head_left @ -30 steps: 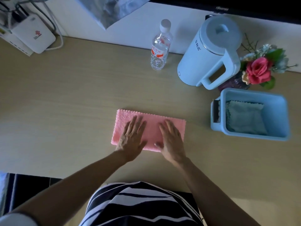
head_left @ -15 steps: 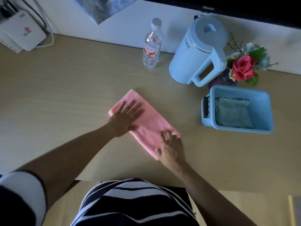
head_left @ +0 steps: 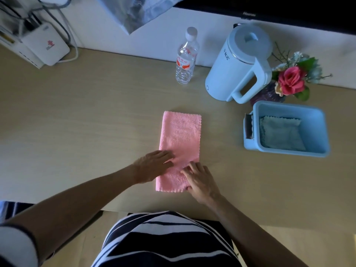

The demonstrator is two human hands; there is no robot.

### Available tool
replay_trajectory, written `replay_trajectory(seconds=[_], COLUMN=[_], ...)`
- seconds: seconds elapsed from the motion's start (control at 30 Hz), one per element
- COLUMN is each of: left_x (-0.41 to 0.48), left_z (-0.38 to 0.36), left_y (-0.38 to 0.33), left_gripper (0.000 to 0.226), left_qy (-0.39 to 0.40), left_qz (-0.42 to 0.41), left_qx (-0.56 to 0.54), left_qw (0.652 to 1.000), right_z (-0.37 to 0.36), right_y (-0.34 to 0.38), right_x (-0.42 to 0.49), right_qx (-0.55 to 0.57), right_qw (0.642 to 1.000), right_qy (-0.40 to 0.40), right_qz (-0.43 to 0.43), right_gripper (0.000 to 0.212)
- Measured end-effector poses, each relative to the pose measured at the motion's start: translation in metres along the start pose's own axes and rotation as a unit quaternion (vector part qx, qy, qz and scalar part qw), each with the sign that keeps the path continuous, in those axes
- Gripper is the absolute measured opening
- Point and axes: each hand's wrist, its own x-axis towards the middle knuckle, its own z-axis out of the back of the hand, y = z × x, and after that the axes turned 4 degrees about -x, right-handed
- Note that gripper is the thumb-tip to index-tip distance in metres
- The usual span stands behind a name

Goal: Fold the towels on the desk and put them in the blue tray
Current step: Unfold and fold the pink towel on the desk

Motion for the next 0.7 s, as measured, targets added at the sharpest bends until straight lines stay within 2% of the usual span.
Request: replay_trajectory(seconds=[0.1,0.23,0.27,0.3,0.37,0.4,0.47,0.53,0.6,0.67,0.7], left_x=[-0.009,-0.017,-0.017,-0.018,-0.017,-0.016,-0.011,-0.007,-0.006,-0.009,-0.012], left_z=[0.002,0.014,0.016,0.018,0.021,0.024,0.033,0.037,0.038,0.032,0.027], left_y=[-0.004,-0.005,-0.006,-0.009,-0.015,-0.019,-0.028,-0.033,-0.032,-0.028,-0.027], left_gripper=[0.061,0.113,0.114,0.105,0.065,0.048,0.03,0.029,0.033,0.025,0.022], left_qy=[0.03,0.107,0.108,0.093,0.023,-0.01,-0.031,-0.033,-0.009,0.025,0.034], left_qz=[0.024,0.053,0.052,0.05,0.08,0.114,0.2,0.256,0.302,0.325,0.333], left_qx=[-0.028,-0.123,-0.125,-0.126,-0.168,-0.215,-0.327,-0.418,-0.502,-0.561,-0.588], left_qw=[0.999,0.985,0.985,0.986,0.982,0.97,0.923,0.871,0.811,0.761,0.736], right_z=[0.001,0.005,0.006,0.009,0.022,0.031,0.044,0.046,0.044,0.041,0.039], right_y=[-0.001,-0.006,-0.008,-0.011,-0.014,-0.015,-0.015,-0.019,-0.022,-0.025,-0.026], right_x=[0.001,0.01,0.01,0.009,0.003,-0.001,-0.008,-0.012,-0.015,-0.013,-0.011], right_qx=[0.005,0.101,0.154,0.214,0.337,0.391,0.474,0.54,0.599,0.606,0.581], right_qw=[0.999,0.993,0.987,0.975,0.938,0.915,0.874,0.834,0.791,0.781,0.798], right_qy=[-0.048,-0.051,-0.041,-0.039,-0.033,-0.016,0.011,0.03,0.036,0.048,0.052], right_qz=[0.004,-0.028,-0.037,-0.047,-0.079,-0.095,-0.104,-0.11,-0.116,-0.14,-0.15], right_gripper=[0.038,0.019,0.018,0.019,0.025,0.028,0.029,0.022,0.033,0.049,0.049])
